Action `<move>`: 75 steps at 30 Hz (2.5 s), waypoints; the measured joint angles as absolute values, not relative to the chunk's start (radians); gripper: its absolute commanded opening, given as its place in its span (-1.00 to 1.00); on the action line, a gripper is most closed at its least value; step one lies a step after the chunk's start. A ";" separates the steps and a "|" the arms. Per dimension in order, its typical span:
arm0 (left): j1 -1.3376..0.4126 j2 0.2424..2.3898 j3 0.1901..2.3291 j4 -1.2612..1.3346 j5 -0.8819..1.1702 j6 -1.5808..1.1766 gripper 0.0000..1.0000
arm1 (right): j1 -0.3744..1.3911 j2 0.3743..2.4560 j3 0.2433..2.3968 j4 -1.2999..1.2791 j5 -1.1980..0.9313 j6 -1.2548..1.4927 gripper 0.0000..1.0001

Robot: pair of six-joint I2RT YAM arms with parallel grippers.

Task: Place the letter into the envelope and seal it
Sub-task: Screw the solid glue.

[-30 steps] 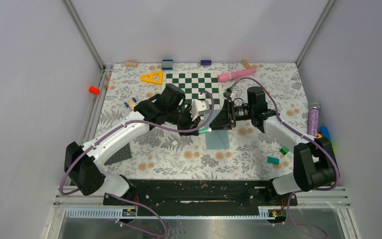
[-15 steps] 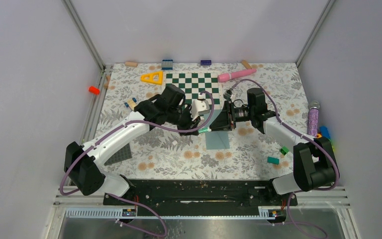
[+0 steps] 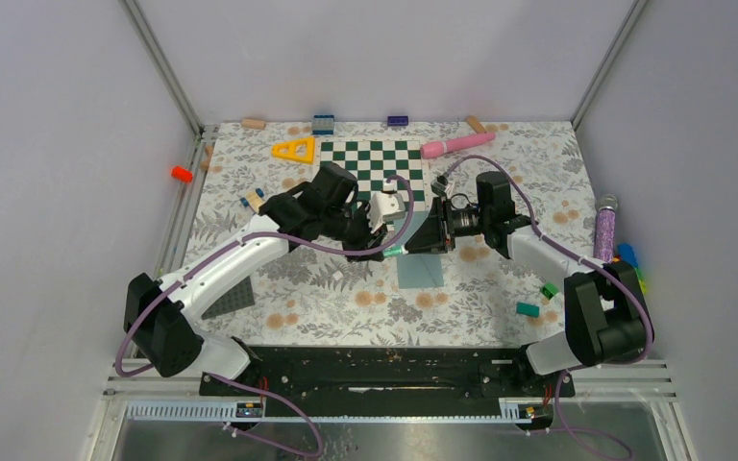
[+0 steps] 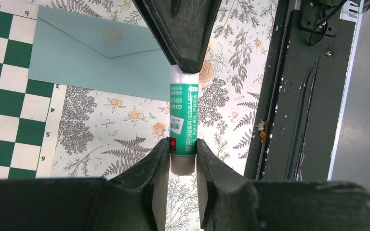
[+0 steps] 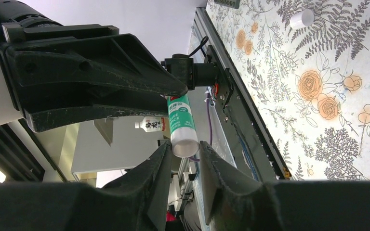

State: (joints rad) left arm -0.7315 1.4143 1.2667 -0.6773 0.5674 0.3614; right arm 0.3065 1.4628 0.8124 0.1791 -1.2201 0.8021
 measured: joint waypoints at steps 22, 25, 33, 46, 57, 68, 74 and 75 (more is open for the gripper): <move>-0.731 1.414 1.267 -0.678 0.568 0.358 -1.00 | 0.324 1.469 0.806 0.253 -1.221 0.846 -0.72; -0.731 1.414 1.267 -0.678 0.568 0.358 -1.00 | 0.324 1.469 0.806 0.257 -1.223 0.831 -0.78; -0.735 1.415 1.266 -0.676 0.588 0.359 -1.00 | 0.328 1.419 0.858 0.064 -1.220 0.496 -0.79; -0.746 1.418 1.267 -0.631 0.675 0.359 -1.00 | 0.341 1.151 0.809 -0.096 -1.145 -0.269 -0.67; -0.742 1.430 1.268 -0.655 0.683 0.360 -1.00 | 0.352 1.099 0.752 -0.114 -1.146 -0.749 0.36; -0.734 1.430 1.267 -0.691 0.672 0.360 -1.00 | 0.327 1.150 0.854 -0.121 -1.092 -0.230 0.47; -0.734 1.430 1.268 -0.691 0.665 0.360 -1.00 | 0.311 1.339 0.889 -0.118 -1.158 0.231 0.30; -0.734 1.430 1.268 -0.691 0.663 0.360 -1.00 | 0.310 1.364 0.889 -0.123 -1.165 0.276 0.30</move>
State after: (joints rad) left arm -0.7341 1.4296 1.2678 -0.6910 0.6632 0.3595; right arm 0.3099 1.3640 0.8894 -0.1234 -1.1652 0.2756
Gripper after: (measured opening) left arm 0.228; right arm 0.655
